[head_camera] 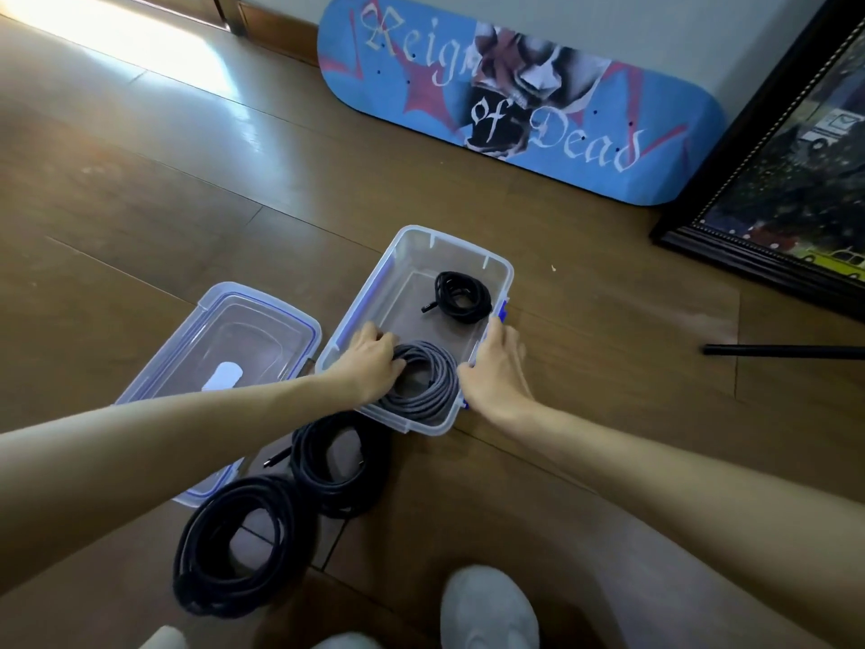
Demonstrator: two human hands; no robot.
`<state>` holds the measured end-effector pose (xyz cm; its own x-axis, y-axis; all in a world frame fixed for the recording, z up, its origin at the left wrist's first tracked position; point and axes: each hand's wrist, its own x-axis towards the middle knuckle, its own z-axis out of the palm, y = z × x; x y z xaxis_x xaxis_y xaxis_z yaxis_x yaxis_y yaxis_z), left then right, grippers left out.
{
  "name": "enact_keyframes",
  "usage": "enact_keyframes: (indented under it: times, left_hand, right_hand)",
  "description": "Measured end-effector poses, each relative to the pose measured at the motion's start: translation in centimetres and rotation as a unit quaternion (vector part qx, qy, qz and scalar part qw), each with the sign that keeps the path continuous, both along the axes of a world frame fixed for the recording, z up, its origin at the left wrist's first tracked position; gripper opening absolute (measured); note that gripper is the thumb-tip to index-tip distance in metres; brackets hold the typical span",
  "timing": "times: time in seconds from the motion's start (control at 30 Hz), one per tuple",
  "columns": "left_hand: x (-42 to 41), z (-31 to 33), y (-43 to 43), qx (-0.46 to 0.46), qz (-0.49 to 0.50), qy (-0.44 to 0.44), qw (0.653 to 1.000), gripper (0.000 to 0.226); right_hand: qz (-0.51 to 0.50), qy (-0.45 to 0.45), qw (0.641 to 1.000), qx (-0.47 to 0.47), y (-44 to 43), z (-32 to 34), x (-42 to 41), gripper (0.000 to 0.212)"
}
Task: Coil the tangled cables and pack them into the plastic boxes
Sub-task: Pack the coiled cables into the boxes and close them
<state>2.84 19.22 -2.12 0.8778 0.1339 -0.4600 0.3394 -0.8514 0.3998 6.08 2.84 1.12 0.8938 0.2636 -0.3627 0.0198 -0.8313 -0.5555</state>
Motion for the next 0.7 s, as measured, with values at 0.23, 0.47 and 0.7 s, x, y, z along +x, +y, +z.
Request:
enact_keyframes:
  times: [0.23, 0.47, 0.7]
  left_hand:
    - [-7.8, 1.3, 1.6, -0.006, 0.038, -0.288, 0.957, 0.037]
    - [-13.2, 0.1, 6.8, -0.041, 0.251, -0.219, 0.942, 0.041]
    - [-13.6, -0.6, 8.8, -0.097, 0.179, 0.006, 0.979, 0.019]
  right_hand:
    - [0.1, -0.166, 0.979, 0.058, 4.2, 1.9, -3.2, 0.053]
    - [0.078, 0.023, 0.991, 0.111, 6.8, 0.9, -10.2, 0.019]
    - [-0.183, 0.306, 0.934, 0.014, 6.0, -3.1, -11.0, 0.056]
